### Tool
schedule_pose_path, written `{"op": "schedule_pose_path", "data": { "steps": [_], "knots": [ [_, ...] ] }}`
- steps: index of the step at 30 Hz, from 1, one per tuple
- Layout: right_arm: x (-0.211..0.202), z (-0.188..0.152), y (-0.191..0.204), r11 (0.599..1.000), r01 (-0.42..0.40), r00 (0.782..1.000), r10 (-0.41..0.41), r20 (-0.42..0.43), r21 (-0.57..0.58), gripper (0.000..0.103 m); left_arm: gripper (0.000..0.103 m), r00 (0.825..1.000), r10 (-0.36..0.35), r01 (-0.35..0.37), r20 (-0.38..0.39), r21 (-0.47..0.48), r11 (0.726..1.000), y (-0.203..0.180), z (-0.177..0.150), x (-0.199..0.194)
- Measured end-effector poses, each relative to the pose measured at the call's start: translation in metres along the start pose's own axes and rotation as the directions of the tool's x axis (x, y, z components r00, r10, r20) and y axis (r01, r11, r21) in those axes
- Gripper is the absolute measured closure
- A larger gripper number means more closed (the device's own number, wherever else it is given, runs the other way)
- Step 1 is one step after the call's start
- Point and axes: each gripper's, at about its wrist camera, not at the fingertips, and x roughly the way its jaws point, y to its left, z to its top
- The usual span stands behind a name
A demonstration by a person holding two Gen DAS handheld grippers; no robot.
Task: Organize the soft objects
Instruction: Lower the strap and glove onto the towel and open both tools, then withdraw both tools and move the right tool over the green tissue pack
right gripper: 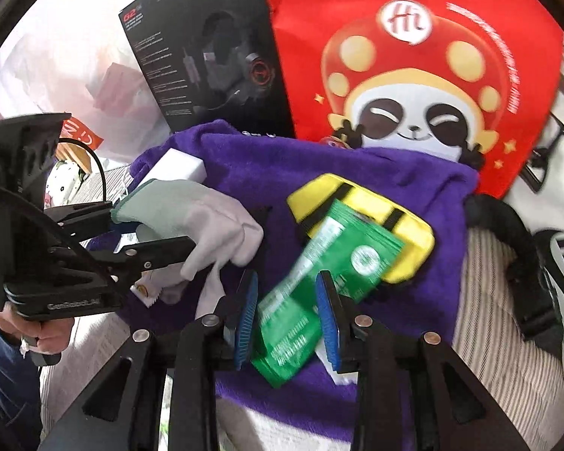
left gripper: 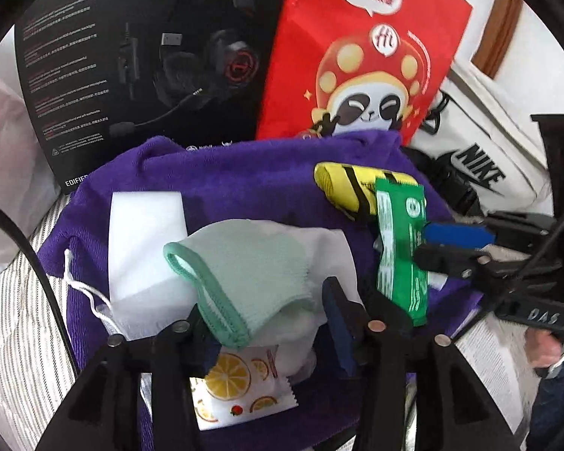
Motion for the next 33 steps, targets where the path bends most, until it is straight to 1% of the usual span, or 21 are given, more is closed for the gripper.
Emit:
{"op": "schedule_pose_path", "data": {
  "steps": [1, 3, 5, 11, 15, 18, 21, 23, 24, 25, 26, 28, 30, 33],
  "knots": [
    [-0.002, -0.002, -0.002, 1.0, 0.002, 1.0, -0.002, 0.002, 0.002, 0.071, 0.046, 1.0, 0.004, -0.004, 0.0, 0.002, 1.0, -0.001, -0.002, -0.002],
    [-0.009, -0.008, -0.005, 1.0, 0.005, 1.0, -0.005, 0.007, 0.006, 0.071, 0.032, 1.0, 0.007, -0.007, 0.006, 0.005, 1.0, -0.002, -0.005, -0.008],
    [-0.015, -0.013, -0.008, 1.0, 0.007, 1.0, -0.007, 0.012, 0.011, 0.071, 0.026, 1.0, 0.013, -0.013, 0.004, 0.013, 1.0, -0.004, -0.009, -0.015],
    [-0.034, -0.027, -0.005, 1.0, 0.024, 0.999, -0.024, 0.025, 0.011, 0.071, 0.025, 0.999, 0.043, -0.043, -0.007, 0.033, 0.999, -0.008, -0.024, -0.038],
    [-0.05, -0.042, 0.004, 0.999, 0.033, 0.999, -0.034, 0.04, 0.006, 0.071, 0.025, 0.998, 0.055, -0.056, 0.015, 0.039, 0.998, -0.01, -0.037, -0.059],
    [-0.06, -0.057, 0.011, 0.999, 0.035, 0.998, -0.035, 0.043, 0.004, 0.068, 0.025, 0.998, 0.056, -0.057, 0.041, 0.024, 0.998, -0.008, -0.048, -0.073],
    [-0.064, -0.076, 0.022, 1.0, 0.02, 0.999, -0.019, 0.039, -0.015, 0.06, 0.025, 0.998, 0.04, -0.04, 0.048, -0.006, 0.999, -0.005, -0.057, -0.081],
    [-0.062, -0.087, 0.031, 0.999, -0.011, 0.999, 0.012, 0.041, -0.034, 0.049, 0.025, 0.998, 0.031, -0.03, 0.057, -0.024, 0.999, -0.003, -0.066, -0.087],
    [-0.062, -0.093, 0.037, 0.998, -0.033, 0.998, 0.035, 0.042, -0.051, 0.046, 0.025, 0.998, 0.024, -0.023, 0.06, -0.03, 0.999, -0.002, -0.069, -0.088],
    [-0.06, -0.099, 0.044, 0.996, -0.047, 0.998, 0.05, 0.04, -0.073, 0.041, 0.025, 0.998, 0.018, -0.016, 0.06, -0.036, 0.999, -0.002, -0.073, -0.09],
    [-0.057, -0.102, 0.049, 0.995, -0.049, 0.998, 0.053, 0.037, -0.089, 0.037, 0.025, 0.998, 0.016, -0.014, 0.058, -0.043, 0.999, -0.002, -0.078, -0.091],
    [-0.05, -0.11, 0.06, 0.991, -0.053, 0.998, 0.057, 0.029, -0.125, 0.033, 0.025, 0.998, 0.019, -0.016, 0.052, -0.053, 0.998, -0.003, -0.086, -0.092],
    [-0.037, -0.116, 0.068, 0.987, -0.04, 0.999, 0.041, 0.006, -0.153, 0.033, 0.025, 0.999, 0.019, -0.017, 0.043, -0.063, 0.998, -0.002, -0.094, -0.091],
    [-0.018, -0.12, 0.071, 0.985, -0.019, 0.999, 0.014, -0.031, -0.169, 0.033, 0.025, 0.999, -0.008, 0.011, 0.037, -0.081, 0.997, -0.004, -0.105, -0.089]
  ]
}}
